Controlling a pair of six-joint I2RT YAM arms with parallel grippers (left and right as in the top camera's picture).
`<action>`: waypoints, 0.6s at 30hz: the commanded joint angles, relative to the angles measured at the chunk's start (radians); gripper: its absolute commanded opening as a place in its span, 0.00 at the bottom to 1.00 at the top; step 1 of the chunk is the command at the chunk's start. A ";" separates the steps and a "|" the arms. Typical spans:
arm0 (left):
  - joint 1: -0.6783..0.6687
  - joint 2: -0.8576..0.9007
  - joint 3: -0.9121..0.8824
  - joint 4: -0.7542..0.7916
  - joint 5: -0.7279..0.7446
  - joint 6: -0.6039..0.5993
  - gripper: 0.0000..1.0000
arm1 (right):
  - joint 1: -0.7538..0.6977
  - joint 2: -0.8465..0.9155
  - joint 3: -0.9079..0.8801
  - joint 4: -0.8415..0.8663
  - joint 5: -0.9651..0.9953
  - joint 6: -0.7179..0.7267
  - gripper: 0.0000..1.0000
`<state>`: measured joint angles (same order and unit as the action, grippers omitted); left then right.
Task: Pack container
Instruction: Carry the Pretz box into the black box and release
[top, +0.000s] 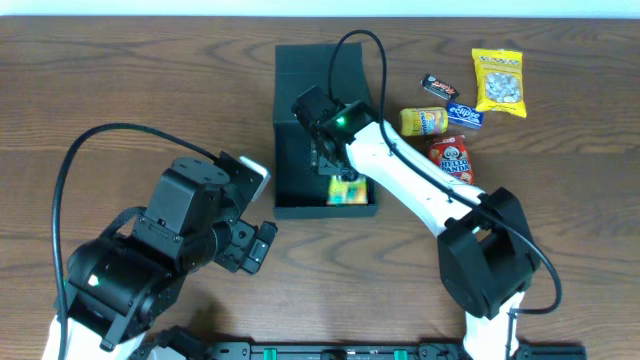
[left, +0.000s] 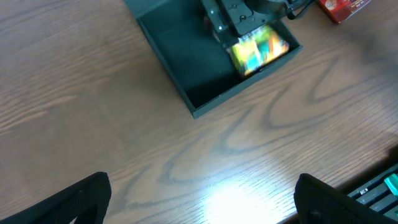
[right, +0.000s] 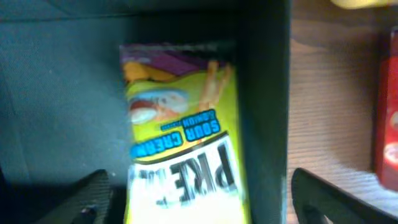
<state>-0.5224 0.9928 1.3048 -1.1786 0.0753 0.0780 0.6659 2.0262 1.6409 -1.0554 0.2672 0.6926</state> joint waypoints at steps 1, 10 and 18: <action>0.003 0.000 0.013 -0.003 0.003 -0.007 0.95 | -0.008 -0.005 0.012 0.004 0.024 -0.015 0.99; 0.003 0.000 0.013 -0.003 0.003 -0.007 0.95 | -0.010 -0.006 0.045 0.034 -0.050 -0.074 0.78; 0.003 0.000 0.013 -0.003 0.003 -0.007 0.95 | -0.003 0.040 0.045 0.161 -0.245 -0.160 0.01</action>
<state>-0.5224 0.9928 1.3048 -1.1786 0.0753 0.0780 0.6624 2.0304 1.6688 -0.8989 0.0830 0.5648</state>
